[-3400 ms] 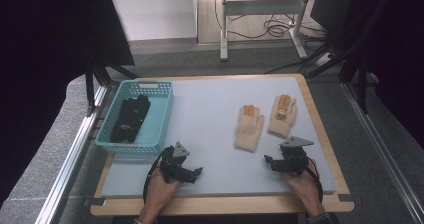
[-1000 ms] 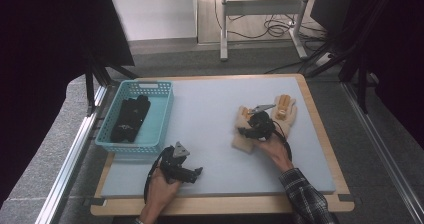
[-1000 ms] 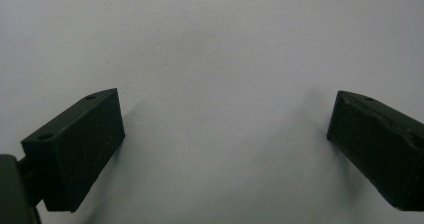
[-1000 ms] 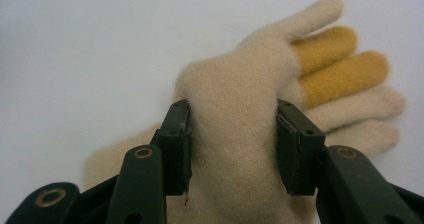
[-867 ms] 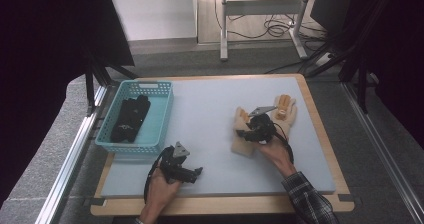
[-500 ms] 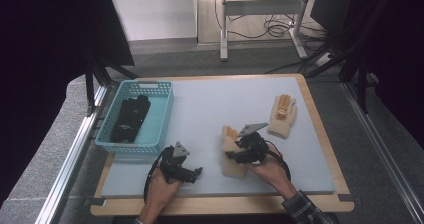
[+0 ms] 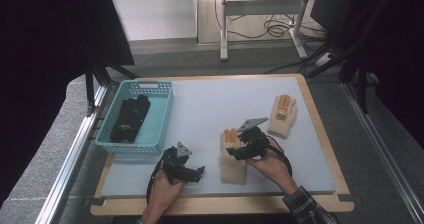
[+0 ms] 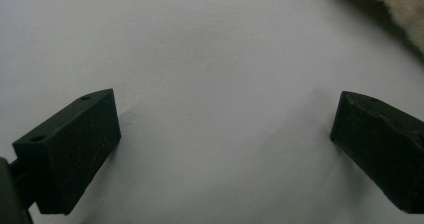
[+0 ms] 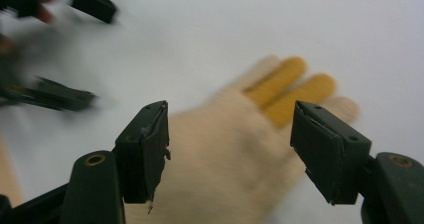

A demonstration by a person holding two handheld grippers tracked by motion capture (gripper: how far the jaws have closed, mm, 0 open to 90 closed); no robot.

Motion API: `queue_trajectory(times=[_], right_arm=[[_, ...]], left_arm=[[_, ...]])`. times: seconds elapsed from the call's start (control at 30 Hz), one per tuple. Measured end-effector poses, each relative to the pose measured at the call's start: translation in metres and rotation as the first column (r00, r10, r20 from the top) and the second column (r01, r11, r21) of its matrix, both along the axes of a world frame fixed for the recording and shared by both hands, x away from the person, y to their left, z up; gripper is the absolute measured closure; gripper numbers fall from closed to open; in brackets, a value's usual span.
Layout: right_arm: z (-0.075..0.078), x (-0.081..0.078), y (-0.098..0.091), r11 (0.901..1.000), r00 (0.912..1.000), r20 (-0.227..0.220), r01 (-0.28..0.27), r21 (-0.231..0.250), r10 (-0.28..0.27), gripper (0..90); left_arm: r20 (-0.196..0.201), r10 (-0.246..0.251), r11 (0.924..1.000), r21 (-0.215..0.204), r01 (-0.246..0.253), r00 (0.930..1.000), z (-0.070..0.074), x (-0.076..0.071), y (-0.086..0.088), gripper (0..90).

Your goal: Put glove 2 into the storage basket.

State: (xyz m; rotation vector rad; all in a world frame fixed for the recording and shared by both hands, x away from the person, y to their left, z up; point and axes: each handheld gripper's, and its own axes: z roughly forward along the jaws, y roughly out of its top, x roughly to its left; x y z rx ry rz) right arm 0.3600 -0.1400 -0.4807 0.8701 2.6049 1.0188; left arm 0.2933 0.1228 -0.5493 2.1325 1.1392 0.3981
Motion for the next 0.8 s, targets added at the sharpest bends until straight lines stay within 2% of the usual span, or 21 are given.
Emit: queue_trajectory(times=[0.1,0.17,0.2,0.3,0.53,0.7,0.8], right_arm=[[-0.009,0.007,-0.011,0.9995,0.9995,-0.004,0.031,0.005,-0.031,31.1],[-0.014,0.011,-0.018,0.9989,0.9988,0.017,0.046,-0.002,-0.046,31.8],[-0.015,0.013,-0.021,0.9984,0.9983,0.013,0.057,0.003,-0.057,31.9],[-0.014,0.020,-0.031,0.9970,0.9971,0.017,0.073,0.026,-0.074,33.5],[-0.011,0.034,-0.054,0.9917,0.9920,0.033,0.120,0.045,-0.122,39.0],[-0.003,0.052,-0.077,0.9790,0.9806,0.035,0.190,0.075,-0.193,40.5],[0.005,0.065,-0.093,0.9637,0.9658,0.038,0.253,0.086,-0.257,40.2]], left_arm=[[-0.001,-0.007,1.0000,0.006,0.007,1.0000,0.000,0.000,0.001,0.0],[-0.001,-0.007,1.0000,0.003,0.007,1.0000,0.000,0.000,0.001,0.0],[-0.001,-0.008,1.0000,0.003,0.008,1.0000,0.000,0.000,0.001,0.0],[-0.003,-0.017,0.9998,0.006,0.017,0.9998,0.000,0.000,0.002,0.0],[-0.001,-0.054,0.9985,0.007,0.054,0.9985,0.000,0.000,0.006,0.1],[-0.002,-0.055,0.9985,0.007,0.055,0.9985,0.000,0.000,0.006,0.1],[-0.002,-0.055,0.9985,0.006,0.055,0.9985,0.000,0.000,0.006,0.1]])
